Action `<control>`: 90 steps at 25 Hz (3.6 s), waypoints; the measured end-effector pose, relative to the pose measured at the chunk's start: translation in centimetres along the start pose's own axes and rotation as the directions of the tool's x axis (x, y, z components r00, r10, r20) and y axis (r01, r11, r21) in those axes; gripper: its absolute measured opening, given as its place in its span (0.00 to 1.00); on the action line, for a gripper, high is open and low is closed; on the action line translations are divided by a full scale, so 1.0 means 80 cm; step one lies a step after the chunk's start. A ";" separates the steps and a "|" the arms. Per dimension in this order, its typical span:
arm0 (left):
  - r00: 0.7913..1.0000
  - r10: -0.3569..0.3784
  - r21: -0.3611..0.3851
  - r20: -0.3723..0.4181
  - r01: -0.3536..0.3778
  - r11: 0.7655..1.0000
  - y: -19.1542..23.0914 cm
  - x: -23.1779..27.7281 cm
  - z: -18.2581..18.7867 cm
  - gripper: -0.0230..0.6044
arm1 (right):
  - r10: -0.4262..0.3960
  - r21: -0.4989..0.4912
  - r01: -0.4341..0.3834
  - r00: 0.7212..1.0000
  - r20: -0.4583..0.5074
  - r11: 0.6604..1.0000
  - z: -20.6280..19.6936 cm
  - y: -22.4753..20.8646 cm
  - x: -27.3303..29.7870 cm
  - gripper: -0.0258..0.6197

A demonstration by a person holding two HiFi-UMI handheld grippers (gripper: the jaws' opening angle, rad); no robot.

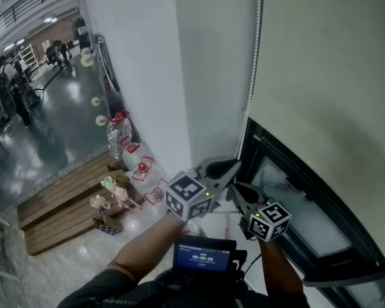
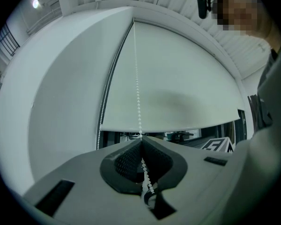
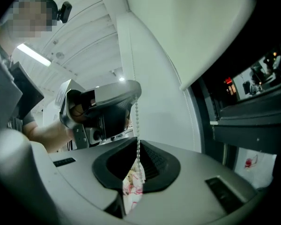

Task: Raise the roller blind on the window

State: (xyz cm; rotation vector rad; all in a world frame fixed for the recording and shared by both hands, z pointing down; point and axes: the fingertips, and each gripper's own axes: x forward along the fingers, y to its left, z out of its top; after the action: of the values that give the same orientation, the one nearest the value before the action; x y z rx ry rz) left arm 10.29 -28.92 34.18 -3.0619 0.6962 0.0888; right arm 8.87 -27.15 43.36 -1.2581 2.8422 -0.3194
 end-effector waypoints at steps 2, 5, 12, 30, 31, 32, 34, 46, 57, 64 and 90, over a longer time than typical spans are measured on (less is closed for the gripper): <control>1.000 -0.003 -0.006 0.008 0.003 1.000 0.003 -0.001 0.000 0.03 | -0.029 -0.068 0.028 0.999 -0.018 0.997 0.010 -0.003 -0.011 0.12; 1.000 -0.002 -0.010 0.012 0.002 1.000 0.008 -0.005 -0.004 0.03 | -0.047 -0.108 0.052 0.997 0.054 0.993 0.053 -0.008 -0.037 0.22; 0.999 -0.029 -0.018 0.026 0.029 0.999 -0.007 -0.003 0.001 0.03 | 0.039 -0.182 0.012 0.961 0.273 0.983 0.200 0.017 -0.038 0.22; 0.998 -0.046 -0.027 0.046 0.047 0.999 -0.020 -0.015 0.007 0.03 | 0.107 -0.176 -0.041 0.917 0.384 0.983 0.239 0.048 -0.013 0.04; 0.998 -0.047 -0.027 0.047 0.048 0.998 -0.022 -0.016 0.007 0.03 | 0.106 -0.182 -0.037 0.917 0.384 0.983 0.238 0.049 -0.014 0.04; 0.998 -0.048 -0.024 0.044 0.049 0.998 -0.022 -0.017 0.005 0.03 | 0.104 -0.185 -0.034 0.918 0.382 0.982 0.237 0.050 -0.015 0.04; 0.998 -0.049 -0.023 0.030 0.049 0.999 -0.021 -0.015 -0.003 0.03 | 0.096 -0.184 -0.028 0.924 0.370 0.983 0.229 0.046 -0.013 0.04; 0.988 -0.039 -0.111 -0.148 0.023 0.994 -0.023 -0.015 -0.123 0.03 | 0.023 -0.094 -0.002 0.973 0.229 0.996 0.113 0.016 -0.002 0.04; 0.989 0.020 -0.108 -0.146 -0.036 0.994 0.002 -0.041 -0.121 0.16 | 0.009 -0.068 0.007 0.976 0.219 0.998 0.097 0.004 -0.004 0.04; 0.995 0.023 -0.055 0.092 -0.018 0.998 0.015 -0.050 0.037 0.16 | 0.031 -0.072 -0.016 0.976 0.214 0.997 0.095 0.007 0.001 0.04; 0.999 0.010 0.009 0.049 -0.011 1.000 0.014 0.005 0.019 0.03 | 0.019 0.003 -0.019 0.993 0.113 1.000 0.019 -0.003 0.013 0.04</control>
State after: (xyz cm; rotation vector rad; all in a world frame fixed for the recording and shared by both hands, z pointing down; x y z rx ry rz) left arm 10.13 -30.06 32.64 -3.0365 0.7082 0.1600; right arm 8.49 -28.38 42.02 -1.2068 2.7552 -0.2449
